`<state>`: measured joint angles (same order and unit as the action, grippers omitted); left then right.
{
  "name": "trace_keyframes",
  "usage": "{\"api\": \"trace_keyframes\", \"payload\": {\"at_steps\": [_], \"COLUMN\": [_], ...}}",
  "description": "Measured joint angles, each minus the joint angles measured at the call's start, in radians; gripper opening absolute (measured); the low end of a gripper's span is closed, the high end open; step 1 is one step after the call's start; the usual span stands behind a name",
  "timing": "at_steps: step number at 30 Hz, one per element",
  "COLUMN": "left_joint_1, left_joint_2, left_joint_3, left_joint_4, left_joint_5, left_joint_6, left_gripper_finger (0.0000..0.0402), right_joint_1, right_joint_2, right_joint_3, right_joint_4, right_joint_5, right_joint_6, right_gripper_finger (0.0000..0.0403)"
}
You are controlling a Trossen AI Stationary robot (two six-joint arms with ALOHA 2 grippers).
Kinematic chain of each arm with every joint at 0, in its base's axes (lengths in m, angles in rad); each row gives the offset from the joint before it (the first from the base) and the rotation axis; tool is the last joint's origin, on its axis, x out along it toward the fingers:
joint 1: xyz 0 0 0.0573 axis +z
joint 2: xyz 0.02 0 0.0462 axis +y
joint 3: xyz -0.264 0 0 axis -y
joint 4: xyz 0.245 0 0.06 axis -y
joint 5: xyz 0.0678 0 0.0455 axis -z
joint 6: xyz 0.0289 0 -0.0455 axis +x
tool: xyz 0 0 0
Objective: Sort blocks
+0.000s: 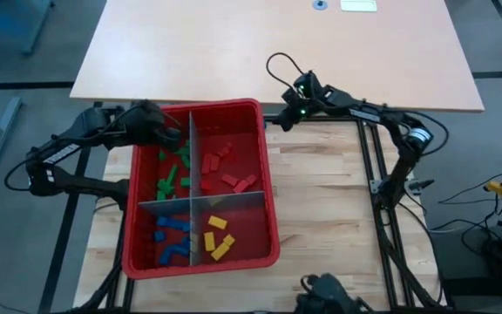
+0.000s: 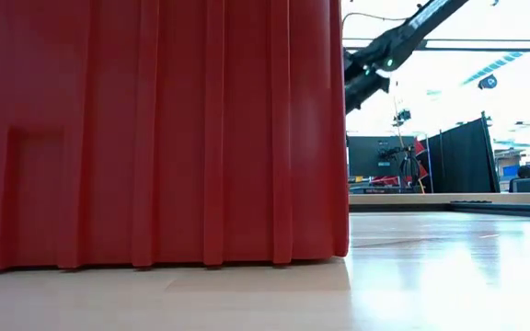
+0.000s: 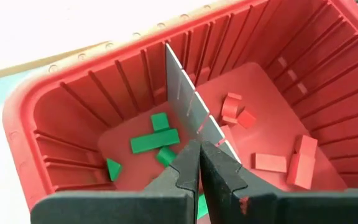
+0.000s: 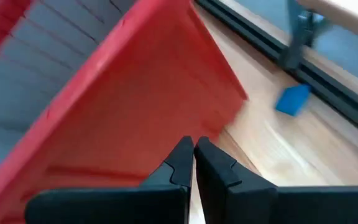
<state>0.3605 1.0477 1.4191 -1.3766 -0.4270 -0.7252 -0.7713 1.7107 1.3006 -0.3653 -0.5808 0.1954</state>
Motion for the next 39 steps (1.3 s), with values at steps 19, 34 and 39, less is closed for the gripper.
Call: {"api": "trace_keyframes", "payload": {"at_steps": [19, 34, 39], "left_joint_1": [-0.086, -0.256, -0.268], "left_joint_2": [0.008, 0.050, 0.069], "left_joint_3": [-0.008, -0.008, -0.008], "left_joint_4": [-0.001, -0.001, -0.001], "left_joint_5": [0.052, 0.054, 0.053], "left_joint_6": [-0.100, -0.227, -0.230], "left_gripper_finger": [0.0000, 0.0000, 0.0000], "right_joint_1": [-0.089, -0.087, -0.072], "right_joint_2": [0.302, 0.478, 0.487], "right_joint_3": [0.128, 0.285, 0.285], "right_joint_4": [0.190, 0.132, 0.128], "right_joint_5": [-0.021, -0.029, -0.026], "right_joint_6": [0.013, 0.002, -0.013], "right_gripper_finger": [0.0000, 0.0000, 0.0000]}}
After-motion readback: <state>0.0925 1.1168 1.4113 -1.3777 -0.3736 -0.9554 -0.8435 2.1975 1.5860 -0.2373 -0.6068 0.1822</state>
